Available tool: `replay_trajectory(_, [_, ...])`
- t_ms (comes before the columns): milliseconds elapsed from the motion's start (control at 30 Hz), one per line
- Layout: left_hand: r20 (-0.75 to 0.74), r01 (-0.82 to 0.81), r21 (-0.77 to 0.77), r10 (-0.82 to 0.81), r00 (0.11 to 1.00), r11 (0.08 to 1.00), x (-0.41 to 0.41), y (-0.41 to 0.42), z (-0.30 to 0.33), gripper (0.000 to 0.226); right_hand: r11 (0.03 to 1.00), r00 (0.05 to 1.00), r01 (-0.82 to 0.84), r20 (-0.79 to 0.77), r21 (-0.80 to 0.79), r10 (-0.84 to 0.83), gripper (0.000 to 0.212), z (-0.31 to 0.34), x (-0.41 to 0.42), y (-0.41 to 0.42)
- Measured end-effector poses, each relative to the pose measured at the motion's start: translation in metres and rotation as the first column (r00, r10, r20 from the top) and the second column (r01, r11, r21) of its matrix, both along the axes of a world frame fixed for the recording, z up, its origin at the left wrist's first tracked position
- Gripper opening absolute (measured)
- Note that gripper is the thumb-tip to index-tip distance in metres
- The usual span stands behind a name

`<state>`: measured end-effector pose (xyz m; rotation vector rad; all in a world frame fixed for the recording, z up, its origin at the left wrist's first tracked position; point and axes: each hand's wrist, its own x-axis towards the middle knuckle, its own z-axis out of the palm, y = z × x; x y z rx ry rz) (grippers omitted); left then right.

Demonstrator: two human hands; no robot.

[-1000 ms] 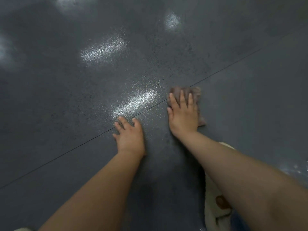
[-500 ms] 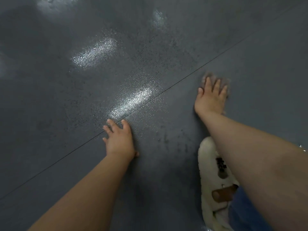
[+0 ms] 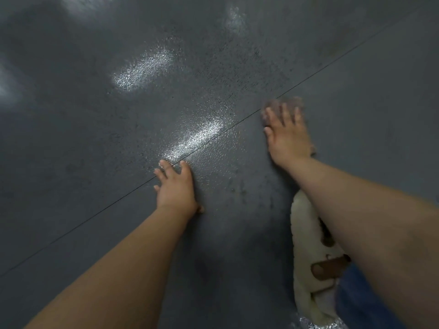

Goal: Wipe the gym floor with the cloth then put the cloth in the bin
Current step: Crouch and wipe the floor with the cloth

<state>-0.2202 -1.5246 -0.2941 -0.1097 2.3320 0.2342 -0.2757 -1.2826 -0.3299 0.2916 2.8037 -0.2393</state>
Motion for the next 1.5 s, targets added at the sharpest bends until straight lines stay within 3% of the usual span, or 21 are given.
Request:
replay_trajectory(100, [-0.004,-0.015,0.013,0.015,1.000,1.000,-0.001,0.001,0.000,0.118,0.934,0.934,0.357,-0.002,-0.022,-0.357,0.053,-0.001,0.017,-0.012])
replay_trajectory(233, [-0.012,-0.025,0.016,0.025,1.000,1.000,0.000,0.002,-0.001,0.117,0.864,0.864,0.497,-0.048,-0.075,-0.501,0.055,-0.010,0.045,-0.065])
replay_trajectory(333, [-0.036,-0.025,0.039,0.026,0.999,0.999,0.004,-0.003,-0.003,0.116,0.926,0.924,0.366,-0.079,-0.093,-0.373,0.054,-0.014,0.076,-0.113])
replay_trajectory(400, [-0.060,-0.027,0.090,0.033,0.998,0.996,0.007,-0.007,-0.005,0.112,0.980,0.977,0.185,-0.098,-0.069,-0.191,0.053,-0.014,0.097,-0.143])
replay_trajectory(467, [-0.076,-0.033,0.173,0.047,0.996,0.984,0.012,-0.013,-0.005,0.105,0.997,1.000,-0.023,-0.020,-0.072,0.022,0.054,-0.009,0.111,-0.159])
replay_trajectory(533, [-0.068,-0.001,0.225,0.016,0.998,0.974,0.016,-0.027,-0.005,0.111,0.963,0.969,-0.249,-0.023,-0.101,0.248,0.052,-0.009,0.111,-0.152])
replay_trajectory(667, [-0.071,0.143,0.185,-0.131,0.989,0.972,0.028,-0.062,0.000,0.124,0.802,0.801,-0.595,-0.107,-0.046,0.589,0.048,-0.016,0.082,-0.111])
replay_trajectory(733, [-0.077,0.129,0.141,-0.119,0.990,0.981,0.036,-0.074,0.003,0.125,0.805,0.806,-0.591,-0.071,-0.057,0.587,0.048,-0.014,0.062,-0.101])
replay_trajectory(867, [-0.090,0.078,0.043,-0.074,0.993,0.996,0.059,-0.089,0.008,0.125,0.969,0.969,-0.245,-0.041,0.003,0.245,0.053,-0.007,0.044,-0.100])
replay_trajectory(1033, [-0.089,-0.001,-0.050,-0.003,0.996,0.999,0.089,-0.104,0.013,0.123,0.999,1.000,-0.012,-0.003,-0.044,0.012,0.055,0.000,0.069,-0.139])
replay_trajectory(1100, [-0.089,-0.058,-0.067,0.052,0.995,0.996,0.099,-0.108,0.015,0.122,0.995,0.996,-0.088,0.019,-0.050,0.089,0.056,0.002,0.087,-0.165])
replay_trajectory(1200, [-0.091,-0.130,-0.106,0.120,0.989,0.986,0.113,-0.115,0.015,0.122,0.909,0.911,-0.405,0.037,-0.101,0.411,0.056,0.002,0.124,-0.209])
replay_trajectory(1300, [-0.066,-0.175,-0.178,0.166,0.984,0.968,0.129,-0.120,0.013,0.122,0.646,0.660,-0.735,0.005,-0.206,0.751,0.050,-0.003,0.156,-0.233])
replay_trajectory(1367, [-0.026,-0.225,-0.204,0.225,0.974,0.953,0.137,-0.124,0.012,0.118,0.511,0.527,-0.830,-0.016,-0.221,0.850,0.053,-0.007,0.154,-0.228])
replay_trajectory(1433, [0.014,-0.285,-0.173,0.292,0.956,0.943,0.140,-0.127,0.011,0.116,0.480,0.492,-0.859,-0.031,-0.176,0.870,0.053,-0.012,0.136,-0.214])
replay_trajectory(1500, [0.027,-0.292,-0.147,0.298,0.954,0.945,0.139,-0.129,0.012,0.117,0.584,0.592,-0.805,-0.071,-0.105,0.803,0.053,-0.013,0.114,-0.200])
